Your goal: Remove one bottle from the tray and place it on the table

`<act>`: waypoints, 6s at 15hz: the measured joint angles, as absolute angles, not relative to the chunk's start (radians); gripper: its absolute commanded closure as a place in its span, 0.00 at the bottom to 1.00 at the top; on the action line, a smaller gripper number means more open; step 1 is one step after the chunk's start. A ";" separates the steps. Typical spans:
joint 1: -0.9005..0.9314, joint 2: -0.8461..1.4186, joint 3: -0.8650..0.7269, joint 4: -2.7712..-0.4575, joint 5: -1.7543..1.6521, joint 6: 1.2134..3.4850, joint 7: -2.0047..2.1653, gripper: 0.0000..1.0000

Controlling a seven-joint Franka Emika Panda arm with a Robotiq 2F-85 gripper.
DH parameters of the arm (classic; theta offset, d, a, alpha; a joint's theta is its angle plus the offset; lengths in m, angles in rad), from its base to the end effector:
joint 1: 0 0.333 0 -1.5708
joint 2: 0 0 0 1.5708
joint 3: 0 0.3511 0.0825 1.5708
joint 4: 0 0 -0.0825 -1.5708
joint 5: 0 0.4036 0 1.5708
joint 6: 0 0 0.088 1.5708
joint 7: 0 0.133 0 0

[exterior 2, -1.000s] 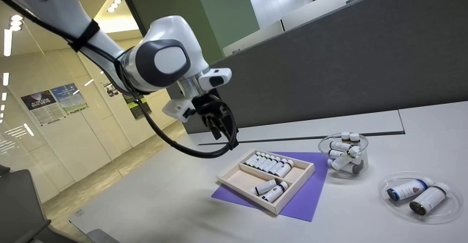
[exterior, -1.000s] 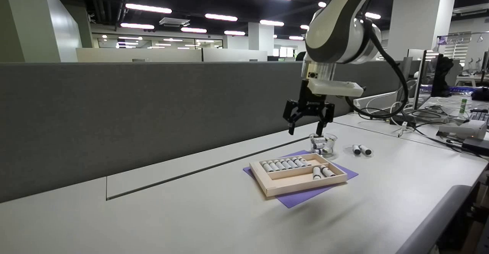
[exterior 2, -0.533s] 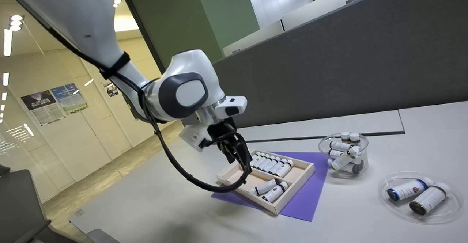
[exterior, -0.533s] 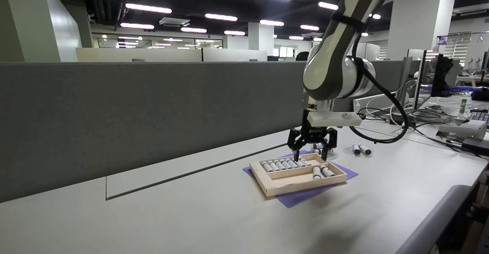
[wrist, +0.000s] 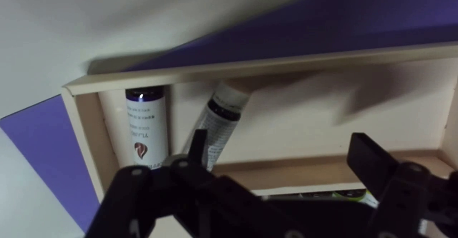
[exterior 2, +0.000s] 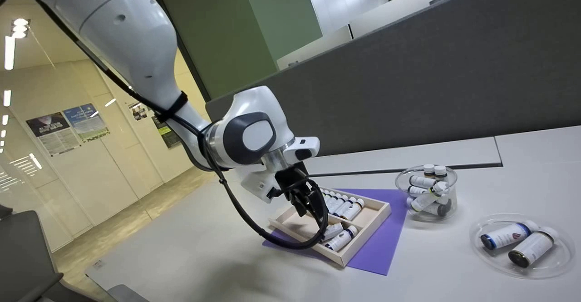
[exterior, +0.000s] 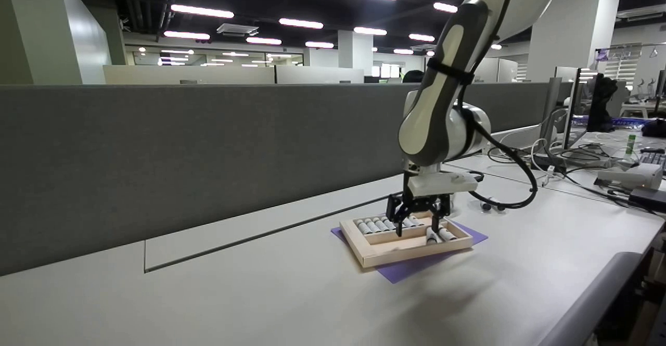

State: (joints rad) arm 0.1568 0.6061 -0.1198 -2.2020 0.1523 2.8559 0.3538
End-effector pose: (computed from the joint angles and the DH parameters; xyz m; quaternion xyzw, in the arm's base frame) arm 0.5728 0.0099 0.0943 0.9756 -0.2176 0.0295 0.0047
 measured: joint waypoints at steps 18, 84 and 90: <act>0.245 0.677 -0.226 -2.122 0.114 2.719 0.470 0.00; 0.025 0.480 -0.174 -2.066 0.138 2.456 0.444 0.95; -0.080 0.499 -0.229 -2.074 0.135 2.460 0.417 0.95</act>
